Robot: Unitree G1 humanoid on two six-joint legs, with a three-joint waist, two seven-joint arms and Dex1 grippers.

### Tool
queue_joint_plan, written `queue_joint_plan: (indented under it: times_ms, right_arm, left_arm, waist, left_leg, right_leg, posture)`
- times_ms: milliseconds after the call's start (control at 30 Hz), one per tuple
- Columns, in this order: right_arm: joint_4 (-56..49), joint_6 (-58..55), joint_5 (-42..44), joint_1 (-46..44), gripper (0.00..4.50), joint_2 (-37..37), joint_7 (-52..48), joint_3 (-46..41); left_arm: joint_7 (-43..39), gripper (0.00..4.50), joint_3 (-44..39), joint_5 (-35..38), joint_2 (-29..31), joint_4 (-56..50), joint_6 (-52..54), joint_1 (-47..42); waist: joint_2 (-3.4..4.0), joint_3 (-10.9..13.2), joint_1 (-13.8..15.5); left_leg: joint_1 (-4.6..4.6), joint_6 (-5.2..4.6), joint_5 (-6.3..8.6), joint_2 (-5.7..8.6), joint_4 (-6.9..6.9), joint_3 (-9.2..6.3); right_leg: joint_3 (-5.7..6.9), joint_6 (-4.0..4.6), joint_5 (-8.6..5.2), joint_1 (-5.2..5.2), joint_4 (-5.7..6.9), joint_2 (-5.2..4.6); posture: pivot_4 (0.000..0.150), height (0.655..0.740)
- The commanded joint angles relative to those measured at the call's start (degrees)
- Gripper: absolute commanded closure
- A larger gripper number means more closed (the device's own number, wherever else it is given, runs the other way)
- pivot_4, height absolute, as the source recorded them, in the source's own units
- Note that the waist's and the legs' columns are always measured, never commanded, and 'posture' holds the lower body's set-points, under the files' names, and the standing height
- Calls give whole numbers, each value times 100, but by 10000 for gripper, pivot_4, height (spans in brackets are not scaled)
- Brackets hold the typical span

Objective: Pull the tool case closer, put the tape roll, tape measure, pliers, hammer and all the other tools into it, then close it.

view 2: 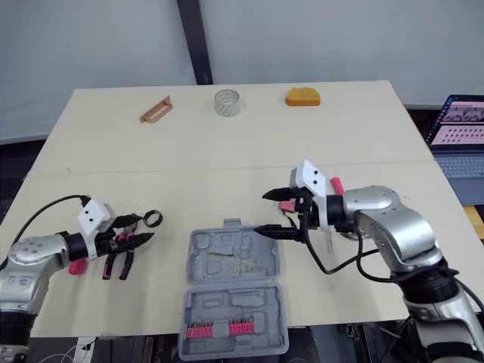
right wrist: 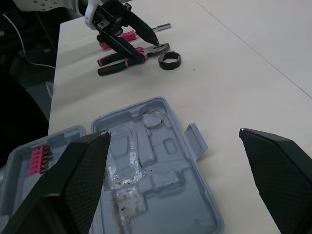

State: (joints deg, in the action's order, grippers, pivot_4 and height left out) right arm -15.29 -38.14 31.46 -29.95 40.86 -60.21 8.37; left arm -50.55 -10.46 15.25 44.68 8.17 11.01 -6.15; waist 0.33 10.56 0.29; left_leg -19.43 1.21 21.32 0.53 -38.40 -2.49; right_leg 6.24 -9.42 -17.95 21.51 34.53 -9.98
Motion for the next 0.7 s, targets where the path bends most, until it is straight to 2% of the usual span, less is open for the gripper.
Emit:
queue_joint_plan:
  times_ms: [33,433,700]
  right_arm:
    - [-186,92,-71,25,0,-103,109,-7]
    - [-629,-51,-307,210,0,-448,513,348]
    - [-729,-126,-298,302,0,-547,658,334]
  left_arm:
    - [29,27919,-49,-40,-5,51,-87,-79]
    - [-26,27919,237,-281,60,152,80,-258]
    - [-30,27919,498,-521,-13,656,-116,-691]
  waist:
    - [0,0,-30]
    - [0,0,-45]
    - [-1,-1,-47]
  left_leg:
    - [0,0,0,0,0,-1]
    - [0,1,0,-5,1,-2]
    - [0,1,0,-5,0,-2]
  right_leg:
    - [0,0,0,0,1,0]
    - [2,0,0,4,6,4]
    - [3,0,0,4,8,5]
  posture:
    - [1500,7400]
    - [1500,7400]
    - [1500,7400]
